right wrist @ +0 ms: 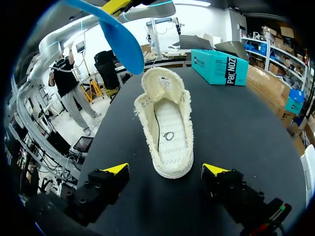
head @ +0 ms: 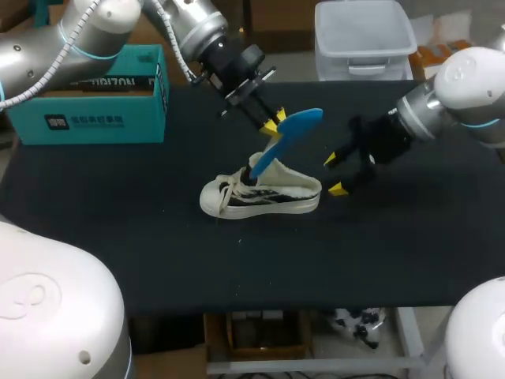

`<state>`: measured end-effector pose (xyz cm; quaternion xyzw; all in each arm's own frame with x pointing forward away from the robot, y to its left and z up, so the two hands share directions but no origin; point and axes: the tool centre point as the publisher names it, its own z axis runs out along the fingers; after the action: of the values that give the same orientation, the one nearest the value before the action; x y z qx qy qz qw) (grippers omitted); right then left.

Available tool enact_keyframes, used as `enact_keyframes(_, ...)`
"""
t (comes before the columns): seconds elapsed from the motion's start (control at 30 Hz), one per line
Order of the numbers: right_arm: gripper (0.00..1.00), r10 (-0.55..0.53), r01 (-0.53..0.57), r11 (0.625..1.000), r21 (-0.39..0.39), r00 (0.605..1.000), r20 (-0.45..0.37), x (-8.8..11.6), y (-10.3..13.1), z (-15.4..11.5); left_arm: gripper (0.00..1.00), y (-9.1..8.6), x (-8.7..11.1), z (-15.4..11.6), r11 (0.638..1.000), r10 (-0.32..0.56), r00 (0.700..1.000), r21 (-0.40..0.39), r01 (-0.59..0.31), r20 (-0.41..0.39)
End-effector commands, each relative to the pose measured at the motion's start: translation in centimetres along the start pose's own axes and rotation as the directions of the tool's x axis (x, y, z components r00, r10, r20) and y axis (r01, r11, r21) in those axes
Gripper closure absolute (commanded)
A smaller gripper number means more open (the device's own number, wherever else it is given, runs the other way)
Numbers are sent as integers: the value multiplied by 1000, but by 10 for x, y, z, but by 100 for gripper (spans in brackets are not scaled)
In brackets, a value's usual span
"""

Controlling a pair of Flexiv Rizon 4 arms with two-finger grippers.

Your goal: Open the shoe tongue, take the insole out of the shoe, put the insole back into the shoe, and pack the shoe into the shoebox

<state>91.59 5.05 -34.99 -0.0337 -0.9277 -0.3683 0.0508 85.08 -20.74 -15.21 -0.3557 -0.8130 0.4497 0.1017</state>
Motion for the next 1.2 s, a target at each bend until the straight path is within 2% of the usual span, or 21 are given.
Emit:
enact_keyframes(0.03, 0, 17, -11, 983, 183, 999, -28, -8, 25, -14, 100, 11, 24, -22, 1000, -1, 999, 29, 0, 47)
enact_keyframes(0.2, 0, 25, -11, 958, 286, 999, -46, -14, 50, -13, 100, 26, 46, -44, 999, -18, 997, 53, 13, 81)
enact_keyframes(0.33, 0, 46, -24, 924, 382, 998, -49, -19, 69, -5, 100, 37, 65, -58, 998, -44, 992, 54, 38, 114)
enact_keyframes(0.5, 0, 74, -48, 892, 450, 997, -40, -20, 81, 11, 100, 52, 82, -67, 996, -85, 987, 38, 80, 139)
enact_keyframes(0.53, 0, 97, -71, 875, 479, 995, -30, -20, 83, 15, 100, 55, 85, -68, 996, -91, 986, 38, 86, 142)
enact_keyframes(0.73, 0, 111, -90, 854, 512, 994, -9, -18, 89, 32, 100, 73, 102, -76, 991, -135, 976, 35, 131, 170)
enact_keyframes(0.93, 0, 38, -54, 859, 510, 998, 41, -11, 97, 49, 100, 92, 119, -86, 986, -166, 968, 37, 161, 187)
enact_keyframes(1.2, 0, -12, -35, 850, 526, 996, 86, -17, 102, 67, 100, 111, 136, -92, 981, -192, 959, 30, 190, 208)
